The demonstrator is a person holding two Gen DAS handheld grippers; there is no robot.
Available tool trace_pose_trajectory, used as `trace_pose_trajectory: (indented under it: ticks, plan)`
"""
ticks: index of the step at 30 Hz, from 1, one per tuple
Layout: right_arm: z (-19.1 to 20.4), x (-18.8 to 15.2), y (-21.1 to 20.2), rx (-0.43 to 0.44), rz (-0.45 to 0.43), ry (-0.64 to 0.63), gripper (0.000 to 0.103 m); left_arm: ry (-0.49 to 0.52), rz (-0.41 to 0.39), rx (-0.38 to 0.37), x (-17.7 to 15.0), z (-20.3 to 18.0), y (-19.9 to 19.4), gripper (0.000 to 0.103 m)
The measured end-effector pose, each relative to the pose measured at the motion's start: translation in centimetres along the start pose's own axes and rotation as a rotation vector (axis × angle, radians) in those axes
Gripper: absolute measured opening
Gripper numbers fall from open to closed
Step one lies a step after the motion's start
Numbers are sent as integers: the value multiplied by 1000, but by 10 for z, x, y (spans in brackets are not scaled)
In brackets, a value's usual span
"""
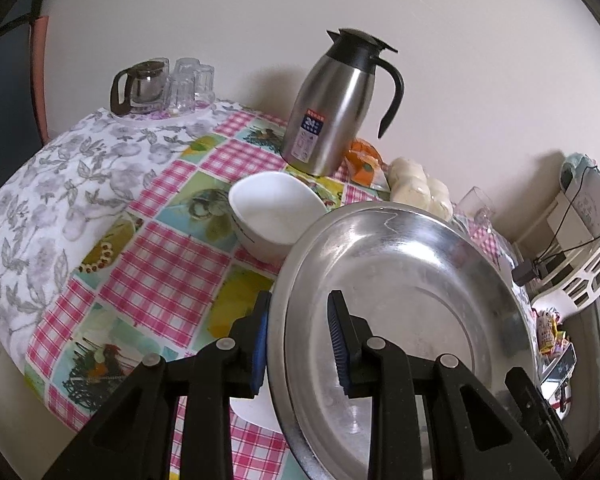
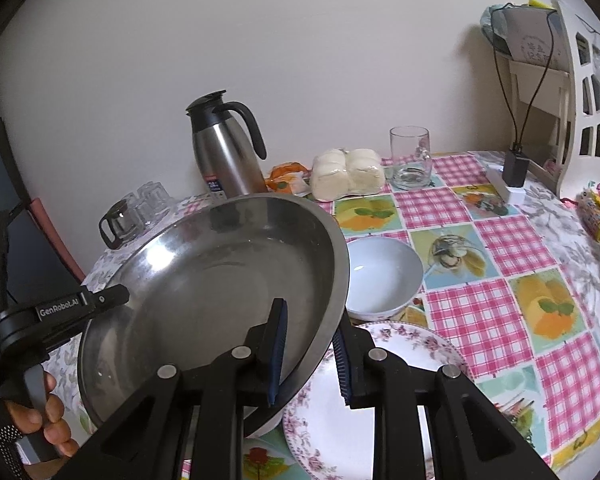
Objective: Organize plates and bowls
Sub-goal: 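Lift the steel basin with the left gripper and carry it toward the white bowls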
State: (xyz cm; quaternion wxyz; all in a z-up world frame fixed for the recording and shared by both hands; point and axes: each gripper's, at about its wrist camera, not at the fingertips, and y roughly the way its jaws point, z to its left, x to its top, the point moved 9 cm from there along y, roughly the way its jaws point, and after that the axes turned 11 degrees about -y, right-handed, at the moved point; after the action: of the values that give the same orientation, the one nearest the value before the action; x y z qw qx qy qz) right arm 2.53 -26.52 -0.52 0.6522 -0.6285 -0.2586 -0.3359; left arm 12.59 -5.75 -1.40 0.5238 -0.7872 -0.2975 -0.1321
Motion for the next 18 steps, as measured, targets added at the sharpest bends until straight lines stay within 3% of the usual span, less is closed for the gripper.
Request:
trace_pose_trajectory:
  ticks: [18]
  plan:
    - [-1,-38,46,5,173,32,25,-27,120,118,-20,29,43,28]
